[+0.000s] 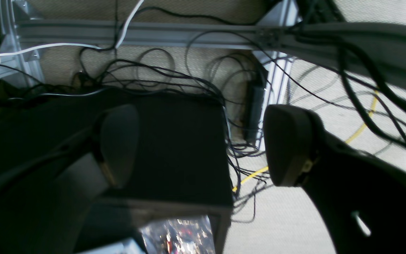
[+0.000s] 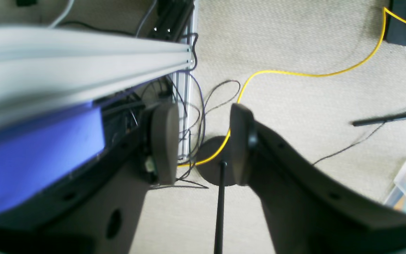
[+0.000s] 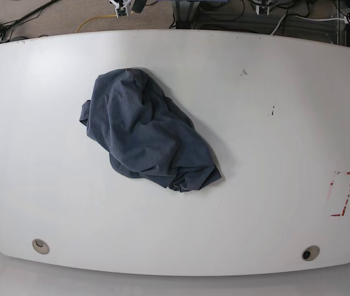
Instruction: Fold the T-shirt properly
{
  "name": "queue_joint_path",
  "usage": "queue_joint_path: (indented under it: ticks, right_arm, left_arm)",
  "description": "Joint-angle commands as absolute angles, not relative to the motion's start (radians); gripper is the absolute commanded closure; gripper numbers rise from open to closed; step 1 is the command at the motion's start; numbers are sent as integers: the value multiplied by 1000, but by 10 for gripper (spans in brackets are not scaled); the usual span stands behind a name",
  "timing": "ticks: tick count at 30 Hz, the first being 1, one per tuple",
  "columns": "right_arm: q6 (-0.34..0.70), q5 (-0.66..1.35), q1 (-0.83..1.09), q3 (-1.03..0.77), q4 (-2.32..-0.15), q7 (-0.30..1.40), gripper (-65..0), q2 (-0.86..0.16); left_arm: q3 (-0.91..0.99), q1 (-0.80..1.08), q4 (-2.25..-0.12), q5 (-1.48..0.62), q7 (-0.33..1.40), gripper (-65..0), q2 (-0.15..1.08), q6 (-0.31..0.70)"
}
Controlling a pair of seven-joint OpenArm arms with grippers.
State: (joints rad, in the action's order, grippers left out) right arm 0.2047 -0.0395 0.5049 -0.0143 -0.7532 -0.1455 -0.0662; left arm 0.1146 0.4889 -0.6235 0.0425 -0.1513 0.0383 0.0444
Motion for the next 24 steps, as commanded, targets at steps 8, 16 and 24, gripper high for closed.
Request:
queue_joint_path:
  ticks: [8, 16, 24]
  right_arm:
    - [208, -35, 750, -19, -1092, -160, -225, -70]
    - [216, -35, 937, -124, -1362, -160, -225, -36]
    - [216, -35, 1135, -150, -1649, -160, -225, -28]
  left_arm:
    - [114, 730, -969, 41, -162, -513, 44, 42]
    - [122, 923, -1270, 39, -162, -513, 58, 42]
    - [133, 1092, -1554, 38, -165, -514, 81, 41]
